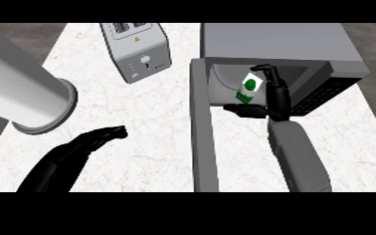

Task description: Pick up the milk, place it into the microwave and close the microwave

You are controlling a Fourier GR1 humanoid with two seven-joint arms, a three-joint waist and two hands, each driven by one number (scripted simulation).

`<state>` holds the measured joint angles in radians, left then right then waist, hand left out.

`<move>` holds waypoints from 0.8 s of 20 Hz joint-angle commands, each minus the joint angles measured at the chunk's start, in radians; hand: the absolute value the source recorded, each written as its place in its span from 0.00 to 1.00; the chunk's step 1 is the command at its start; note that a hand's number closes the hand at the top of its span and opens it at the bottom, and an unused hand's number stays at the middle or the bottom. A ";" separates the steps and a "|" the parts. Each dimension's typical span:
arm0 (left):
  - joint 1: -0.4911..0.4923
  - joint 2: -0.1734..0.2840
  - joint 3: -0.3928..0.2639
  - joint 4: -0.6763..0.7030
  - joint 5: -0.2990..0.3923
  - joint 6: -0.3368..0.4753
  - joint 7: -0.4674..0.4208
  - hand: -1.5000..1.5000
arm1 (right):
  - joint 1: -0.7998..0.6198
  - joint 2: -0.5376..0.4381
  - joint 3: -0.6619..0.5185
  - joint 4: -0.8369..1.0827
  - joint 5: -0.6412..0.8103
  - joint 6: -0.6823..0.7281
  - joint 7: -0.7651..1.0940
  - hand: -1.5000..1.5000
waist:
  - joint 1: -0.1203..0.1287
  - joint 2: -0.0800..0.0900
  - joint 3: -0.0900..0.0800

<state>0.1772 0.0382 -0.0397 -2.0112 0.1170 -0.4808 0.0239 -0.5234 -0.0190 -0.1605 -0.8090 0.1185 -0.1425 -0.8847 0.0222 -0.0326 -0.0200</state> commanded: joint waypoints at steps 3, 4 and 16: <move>-0.070 0.026 -0.043 0.081 -0.087 -0.030 -0.027 1.00 | 0.055 -0.013 -0.014 0.085 -0.036 0.075 0.159 0.00 | -0.036 0.036 0.019; -0.068 -0.004 -0.094 0.091 -0.135 -0.007 -0.019 1.00 | 0.041 -0.006 -0.007 0.091 -0.027 0.062 0.169 0.00 | -0.028 0.035 0.020; -0.239 -0.037 -0.293 0.460 -0.353 0.067 -0.130 1.00 | 0.408 -0.049 0.082 -0.347 -0.060 0.175 0.248 0.00 | -0.053 0.031 0.019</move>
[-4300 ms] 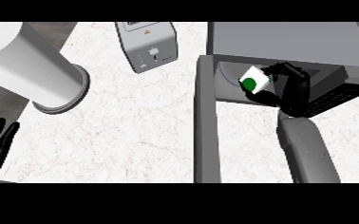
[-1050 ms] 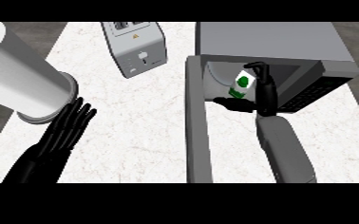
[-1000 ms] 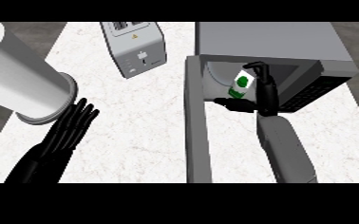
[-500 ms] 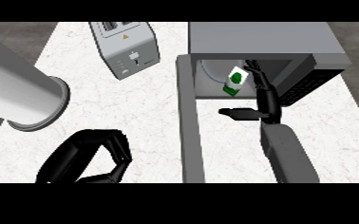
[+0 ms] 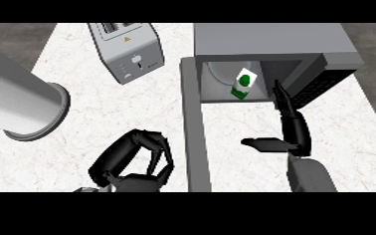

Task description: Pick up the milk, place it into the microwave and close the microwave

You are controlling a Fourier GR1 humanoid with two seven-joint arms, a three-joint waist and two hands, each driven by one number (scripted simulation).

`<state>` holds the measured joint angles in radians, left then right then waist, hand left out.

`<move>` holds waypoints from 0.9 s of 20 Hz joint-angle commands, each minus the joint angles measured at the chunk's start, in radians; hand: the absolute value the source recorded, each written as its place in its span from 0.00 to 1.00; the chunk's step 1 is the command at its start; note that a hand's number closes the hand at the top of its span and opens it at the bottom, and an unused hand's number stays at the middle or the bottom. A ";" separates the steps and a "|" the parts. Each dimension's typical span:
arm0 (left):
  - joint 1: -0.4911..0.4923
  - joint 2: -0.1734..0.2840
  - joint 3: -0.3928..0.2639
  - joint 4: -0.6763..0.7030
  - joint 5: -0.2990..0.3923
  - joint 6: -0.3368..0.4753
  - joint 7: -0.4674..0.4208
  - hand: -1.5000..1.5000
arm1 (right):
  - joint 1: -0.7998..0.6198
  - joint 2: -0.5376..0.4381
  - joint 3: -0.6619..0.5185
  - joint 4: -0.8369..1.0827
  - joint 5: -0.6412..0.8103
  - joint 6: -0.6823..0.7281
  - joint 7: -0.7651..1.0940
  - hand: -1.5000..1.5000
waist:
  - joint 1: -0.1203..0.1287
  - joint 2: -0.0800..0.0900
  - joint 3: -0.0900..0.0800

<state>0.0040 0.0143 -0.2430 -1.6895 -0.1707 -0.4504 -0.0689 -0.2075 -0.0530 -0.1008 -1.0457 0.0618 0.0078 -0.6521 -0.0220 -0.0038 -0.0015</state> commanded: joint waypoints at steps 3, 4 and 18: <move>-0.083 -0.014 -0.128 0.220 -0.072 0.070 -0.072 1.00 | 0.246 -0.039 0.048 -0.294 -0.018 0.064 0.042 0.00 | -0.004 0.001 0.000; -0.105 -0.014 -0.198 0.256 -0.073 0.132 -0.092 1.00 | 0.245 -0.046 0.039 -0.328 -0.031 0.064 0.081 0.00 | -0.004 0.002 0.000; -0.397 -0.014 -0.640 0.624 0.197 0.563 -0.173 1.00 | 0.457 -0.106 -0.017 -0.673 -0.201 0.188 0.187 0.00 | -0.021 0.009 0.000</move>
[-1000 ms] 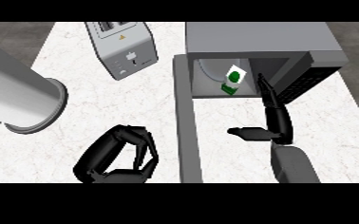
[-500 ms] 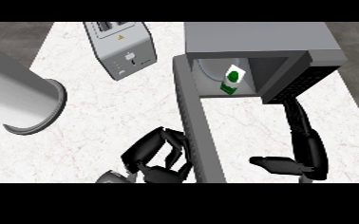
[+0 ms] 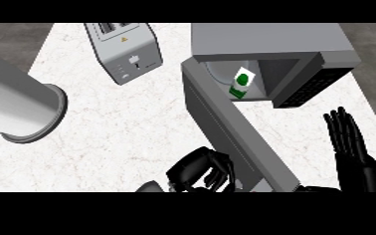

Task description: Pick up the milk, place it into the microwave and close the microwave

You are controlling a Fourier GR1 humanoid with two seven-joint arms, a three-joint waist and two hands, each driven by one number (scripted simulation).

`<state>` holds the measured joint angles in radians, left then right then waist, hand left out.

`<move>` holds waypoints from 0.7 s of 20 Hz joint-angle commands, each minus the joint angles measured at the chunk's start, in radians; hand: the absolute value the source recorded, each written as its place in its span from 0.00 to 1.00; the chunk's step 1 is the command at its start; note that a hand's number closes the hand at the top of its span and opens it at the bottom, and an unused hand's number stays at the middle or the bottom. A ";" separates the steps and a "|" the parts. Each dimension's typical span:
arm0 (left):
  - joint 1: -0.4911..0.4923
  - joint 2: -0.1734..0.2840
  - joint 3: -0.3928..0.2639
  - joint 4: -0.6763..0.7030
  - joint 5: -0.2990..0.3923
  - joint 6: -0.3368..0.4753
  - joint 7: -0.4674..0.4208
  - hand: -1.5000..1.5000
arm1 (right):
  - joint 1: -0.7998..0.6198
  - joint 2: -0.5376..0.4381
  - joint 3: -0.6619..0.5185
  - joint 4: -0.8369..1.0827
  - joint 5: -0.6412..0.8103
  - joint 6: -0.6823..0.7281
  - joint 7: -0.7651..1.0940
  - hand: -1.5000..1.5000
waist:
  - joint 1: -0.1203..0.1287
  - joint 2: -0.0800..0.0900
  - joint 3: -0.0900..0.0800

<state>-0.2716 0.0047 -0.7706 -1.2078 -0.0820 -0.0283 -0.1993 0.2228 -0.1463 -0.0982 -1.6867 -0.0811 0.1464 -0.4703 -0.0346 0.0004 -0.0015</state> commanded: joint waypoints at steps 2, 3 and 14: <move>-0.119 -0.004 -0.218 0.030 0.171 0.249 0.072 1.00 | 0.026 -0.049 -0.039 -0.119 -0.122 0.087 0.076 0.00 | -0.026 0.003 0.000; -0.123 -0.004 -0.231 0.052 0.207 0.287 0.036 1.00 | -0.011 -0.045 -0.033 -0.117 -0.148 0.093 0.111 0.00 | -0.029 0.006 -0.001; -0.317 -0.004 -0.233 0.091 0.451 0.560 -0.064 1.00 | 0.014 -0.137 -0.012 -0.237 -0.252 0.241 0.157 0.00 | -0.101 0.017 -0.003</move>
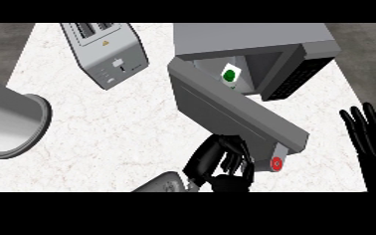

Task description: Pick up the milk, place it into the microwave and close the microwave

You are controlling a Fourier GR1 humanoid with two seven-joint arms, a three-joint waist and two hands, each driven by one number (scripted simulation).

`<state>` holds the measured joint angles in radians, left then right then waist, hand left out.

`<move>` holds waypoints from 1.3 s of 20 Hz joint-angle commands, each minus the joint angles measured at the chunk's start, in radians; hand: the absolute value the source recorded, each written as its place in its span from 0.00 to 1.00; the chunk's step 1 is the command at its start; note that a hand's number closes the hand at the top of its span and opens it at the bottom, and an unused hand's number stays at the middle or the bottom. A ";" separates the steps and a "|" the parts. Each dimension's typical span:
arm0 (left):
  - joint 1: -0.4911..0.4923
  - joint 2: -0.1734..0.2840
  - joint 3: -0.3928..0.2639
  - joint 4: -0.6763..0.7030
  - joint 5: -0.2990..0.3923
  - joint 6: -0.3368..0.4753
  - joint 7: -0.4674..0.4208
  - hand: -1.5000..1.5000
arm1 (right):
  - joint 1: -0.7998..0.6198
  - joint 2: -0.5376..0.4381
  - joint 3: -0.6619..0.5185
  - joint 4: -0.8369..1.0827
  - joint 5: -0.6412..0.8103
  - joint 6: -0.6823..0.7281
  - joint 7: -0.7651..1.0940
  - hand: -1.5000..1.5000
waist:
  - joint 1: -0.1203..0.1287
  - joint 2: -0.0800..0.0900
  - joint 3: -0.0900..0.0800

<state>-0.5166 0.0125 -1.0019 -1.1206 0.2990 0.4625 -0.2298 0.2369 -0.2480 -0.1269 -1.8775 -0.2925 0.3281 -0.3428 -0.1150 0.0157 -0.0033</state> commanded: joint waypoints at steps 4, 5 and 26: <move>-0.151 -0.012 0.028 0.044 0.138 0.093 -0.066 1.00 | -0.041 -0.050 0.047 -0.076 -0.061 0.083 0.059 0.00 | -0.053 0.014 -0.003; -0.184 -0.012 0.038 0.059 0.157 0.094 -0.049 1.00 | -0.044 -0.071 0.028 -0.086 -0.098 0.099 0.076 0.00 | -0.065 0.014 -0.002; -0.426 -0.013 0.257 0.269 0.488 0.155 -0.173 1.00 | -0.108 -0.129 0.028 -0.165 -0.269 0.123 0.190 0.00 | -0.182 0.061 -0.002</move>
<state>-0.8763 -0.0005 -0.7995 -0.9006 0.7487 0.6205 -0.3666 0.1392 -0.3649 -0.0996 -2.0353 -0.5424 0.4481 -0.1703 -0.2834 0.0706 -0.0063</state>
